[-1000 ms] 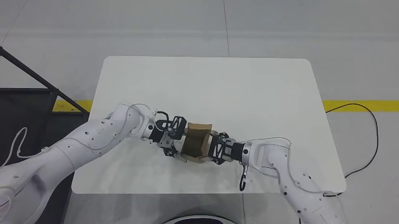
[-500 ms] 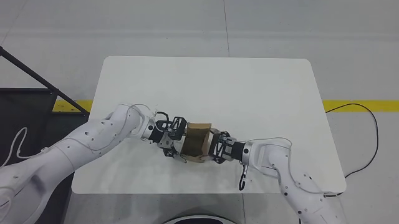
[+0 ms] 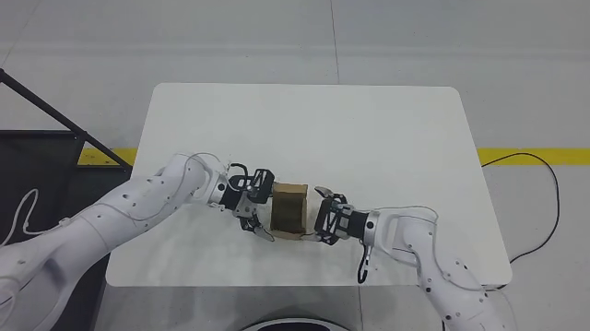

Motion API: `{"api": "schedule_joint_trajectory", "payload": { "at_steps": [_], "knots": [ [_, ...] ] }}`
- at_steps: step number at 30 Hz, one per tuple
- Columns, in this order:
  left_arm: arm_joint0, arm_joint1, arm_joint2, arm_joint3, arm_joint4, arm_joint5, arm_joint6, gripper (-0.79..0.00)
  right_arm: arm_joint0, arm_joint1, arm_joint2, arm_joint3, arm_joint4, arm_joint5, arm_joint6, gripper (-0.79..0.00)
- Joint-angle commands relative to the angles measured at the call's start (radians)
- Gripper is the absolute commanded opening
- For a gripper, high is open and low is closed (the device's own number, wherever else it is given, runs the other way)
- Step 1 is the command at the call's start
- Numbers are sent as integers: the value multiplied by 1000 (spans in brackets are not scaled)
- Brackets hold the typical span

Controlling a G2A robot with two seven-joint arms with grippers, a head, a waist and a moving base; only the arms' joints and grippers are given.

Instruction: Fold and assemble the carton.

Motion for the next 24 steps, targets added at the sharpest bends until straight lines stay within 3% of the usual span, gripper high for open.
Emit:
{"api": "schedule_joint_trajectory", "payload": {
  "at_steps": [1,24],
  "knots": [
    [0,2,0,1,-1,0,1,0,-3,1,2,-3,-1,-2,-2,0],
    [33,46,-71,31,-15,0,151,0,-46,19,61,-18,19,-32,-125,0]
  ]
}}
